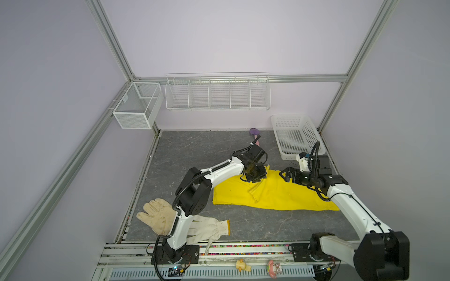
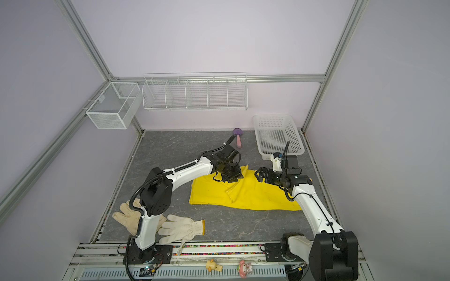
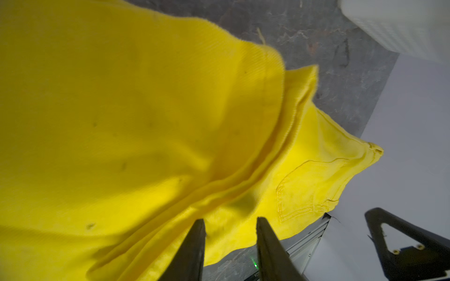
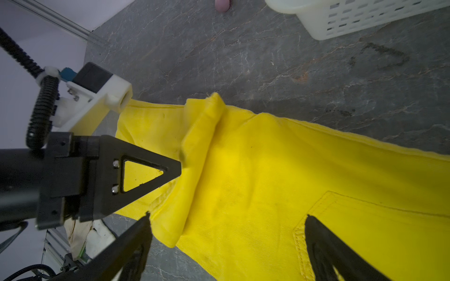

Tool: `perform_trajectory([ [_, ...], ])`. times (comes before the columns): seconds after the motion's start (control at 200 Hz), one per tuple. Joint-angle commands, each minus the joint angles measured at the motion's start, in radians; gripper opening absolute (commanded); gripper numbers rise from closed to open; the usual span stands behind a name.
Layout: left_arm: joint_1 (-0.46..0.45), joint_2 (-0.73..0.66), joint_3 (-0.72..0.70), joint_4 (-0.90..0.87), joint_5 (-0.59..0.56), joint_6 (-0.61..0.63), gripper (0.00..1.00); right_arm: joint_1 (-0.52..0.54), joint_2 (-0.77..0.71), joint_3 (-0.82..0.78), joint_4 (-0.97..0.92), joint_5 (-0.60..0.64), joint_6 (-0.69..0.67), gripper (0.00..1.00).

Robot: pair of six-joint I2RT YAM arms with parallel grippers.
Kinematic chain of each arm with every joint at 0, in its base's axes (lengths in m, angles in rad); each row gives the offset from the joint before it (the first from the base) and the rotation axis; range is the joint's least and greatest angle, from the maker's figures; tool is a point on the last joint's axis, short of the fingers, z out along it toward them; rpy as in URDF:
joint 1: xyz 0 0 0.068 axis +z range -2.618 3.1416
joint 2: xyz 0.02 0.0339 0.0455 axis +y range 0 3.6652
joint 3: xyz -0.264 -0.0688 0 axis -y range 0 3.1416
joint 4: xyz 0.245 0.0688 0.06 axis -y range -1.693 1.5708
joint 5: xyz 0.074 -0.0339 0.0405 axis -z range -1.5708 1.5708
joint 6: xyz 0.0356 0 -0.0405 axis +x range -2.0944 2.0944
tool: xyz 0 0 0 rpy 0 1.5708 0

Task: Fold and stack the trousers
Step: Fold the trousers at the center of the table.

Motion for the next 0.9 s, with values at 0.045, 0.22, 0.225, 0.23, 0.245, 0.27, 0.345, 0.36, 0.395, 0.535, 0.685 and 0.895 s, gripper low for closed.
perform_trajectory([
  [0.045, -0.010, -0.057, 0.021, 0.008, 0.055, 0.066, 0.44, -0.008, -0.022, -0.011, -0.033, -0.013, -0.014, 0.98],
  [0.22, 0.004, -0.125, 0.026, -0.158, 0.001, 0.191, 0.48, -0.005, 0.005, -0.009, -0.016, -0.037, 0.007, 1.00],
  [0.225, 0.006, -0.126, 0.025, -0.166, -0.002, 0.200, 0.48, -0.005, 0.007, -0.008, -0.015, -0.038, 0.009, 1.00],
  [0.23, 0.007, -0.126, 0.025, -0.172, -0.006, 0.203, 0.48, -0.003, 0.009, -0.007, -0.013, -0.039, 0.010, 1.00],
  [0.245, 0.010, -0.132, 0.021, -0.186, -0.017, 0.213, 0.48, 0.000, 0.013, -0.006, -0.009, -0.042, 0.013, 1.00],
  [0.27, 0.017, -0.141, 0.009, -0.202, -0.033, 0.225, 0.48, 0.007, 0.022, -0.003, -0.003, -0.042, 0.020, 0.99],
  [0.345, 0.050, -0.177, -0.049, -0.220, -0.065, 0.253, 0.48, 0.046, 0.052, 0.023, 0.004, -0.036, 0.033, 0.94],
  [0.36, 0.056, -0.185, -0.059, -0.222, -0.073, 0.262, 0.48, 0.057, 0.060, 0.029, 0.003, -0.031, 0.035, 0.93],
  [0.395, 0.073, -0.201, -0.083, -0.236, -0.099, 0.277, 0.48, 0.084, 0.080, 0.047, 0.002, -0.020, 0.040, 0.89],
  [0.535, 0.149, -0.250, -0.186, -0.255, -0.159, 0.323, 0.48, 0.221, 0.173, 0.107, 0.002, 0.050, 0.050, 0.79],
  [0.685, 0.202, -0.269, -0.298, -0.197, -0.156, 0.342, 0.48, 0.362, 0.270, 0.148, 0.027, 0.138, 0.053, 0.71],
  [0.895, 0.238, -0.251, -0.378, -0.164, -0.157, 0.352, 0.48, 0.468, 0.391, 0.181, 0.003, 0.246, -0.006, 0.56],
])
